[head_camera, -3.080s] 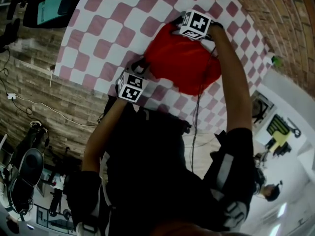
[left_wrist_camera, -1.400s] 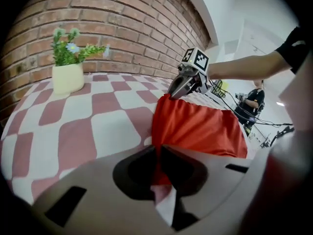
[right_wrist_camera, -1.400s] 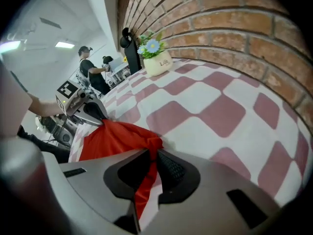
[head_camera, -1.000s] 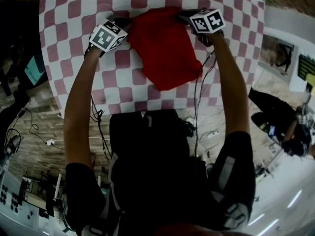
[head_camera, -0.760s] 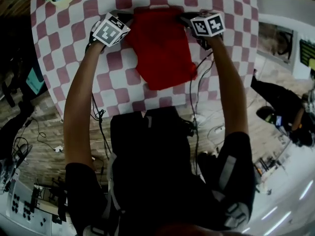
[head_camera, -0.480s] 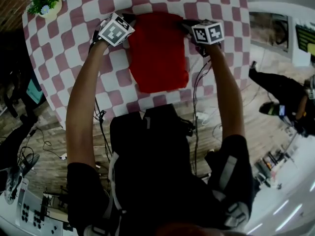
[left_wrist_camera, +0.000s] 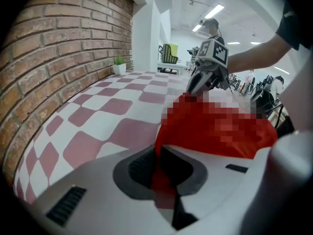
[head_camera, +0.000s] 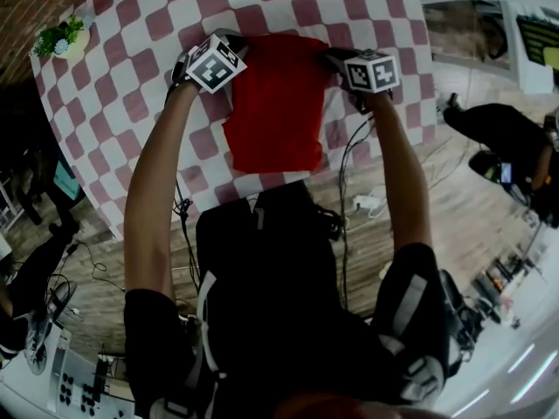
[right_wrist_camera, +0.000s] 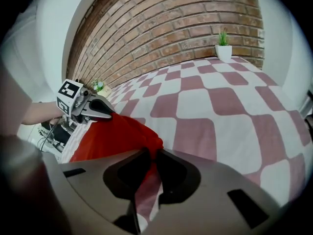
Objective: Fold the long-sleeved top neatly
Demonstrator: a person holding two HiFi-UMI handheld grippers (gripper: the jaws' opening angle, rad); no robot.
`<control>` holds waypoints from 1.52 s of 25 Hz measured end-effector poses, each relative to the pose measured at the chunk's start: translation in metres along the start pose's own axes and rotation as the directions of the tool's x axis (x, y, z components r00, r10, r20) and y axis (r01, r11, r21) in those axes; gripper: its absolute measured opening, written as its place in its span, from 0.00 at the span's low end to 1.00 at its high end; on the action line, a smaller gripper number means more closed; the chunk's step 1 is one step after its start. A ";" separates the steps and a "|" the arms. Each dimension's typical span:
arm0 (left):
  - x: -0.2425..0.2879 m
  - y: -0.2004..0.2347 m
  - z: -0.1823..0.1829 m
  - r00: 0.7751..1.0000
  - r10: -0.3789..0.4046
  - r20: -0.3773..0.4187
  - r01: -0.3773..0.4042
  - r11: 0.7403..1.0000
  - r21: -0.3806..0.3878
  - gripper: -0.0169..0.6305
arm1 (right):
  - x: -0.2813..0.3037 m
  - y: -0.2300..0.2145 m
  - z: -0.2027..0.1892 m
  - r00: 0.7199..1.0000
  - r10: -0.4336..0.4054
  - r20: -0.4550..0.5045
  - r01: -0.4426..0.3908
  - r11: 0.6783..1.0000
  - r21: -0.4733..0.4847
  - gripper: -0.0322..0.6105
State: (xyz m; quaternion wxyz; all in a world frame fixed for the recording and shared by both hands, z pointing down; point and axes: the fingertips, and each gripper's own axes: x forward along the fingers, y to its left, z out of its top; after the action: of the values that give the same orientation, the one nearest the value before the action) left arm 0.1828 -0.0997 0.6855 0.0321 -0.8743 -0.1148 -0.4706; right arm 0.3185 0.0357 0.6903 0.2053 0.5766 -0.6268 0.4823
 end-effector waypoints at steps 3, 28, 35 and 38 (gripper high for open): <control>0.000 0.000 0.001 1.000 -0.008 -0.010 0.008 1.000 0.012 0.09 | 0.001 -0.006 0.007 1.000 -0.013 -0.007 0.013 1.000 -0.012 0.13; -0.023 0.009 0.025 0.993 -0.089 -0.074 0.100 0.980 0.172 0.34 | -0.013 0.011 0.048 0.960 -0.060 -0.272 -0.110 0.816 -0.568 0.37; 0.003 -0.008 0.005 0.956 -0.175 -0.237 0.220 0.960 0.176 0.35 | 0.012 0.001 0.034 0.899 -0.071 -0.431 -0.208 0.798 -0.566 0.37; 0.004 -0.002 0.006 0.957 -0.163 -0.239 0.201 0.969 0.142 0.36 | 0.017 0.000 0.032 0.894 -0.075 -0.443 -0.220 0.787 -0.577 0.37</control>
State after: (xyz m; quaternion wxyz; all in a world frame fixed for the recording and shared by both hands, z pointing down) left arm 0.1894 -0.0964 0.6852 0.0736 -0.7952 -0.2292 -0.5565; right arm 0.3237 -0.0006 0.6893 0.4988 0.3280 -0.7075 0.3783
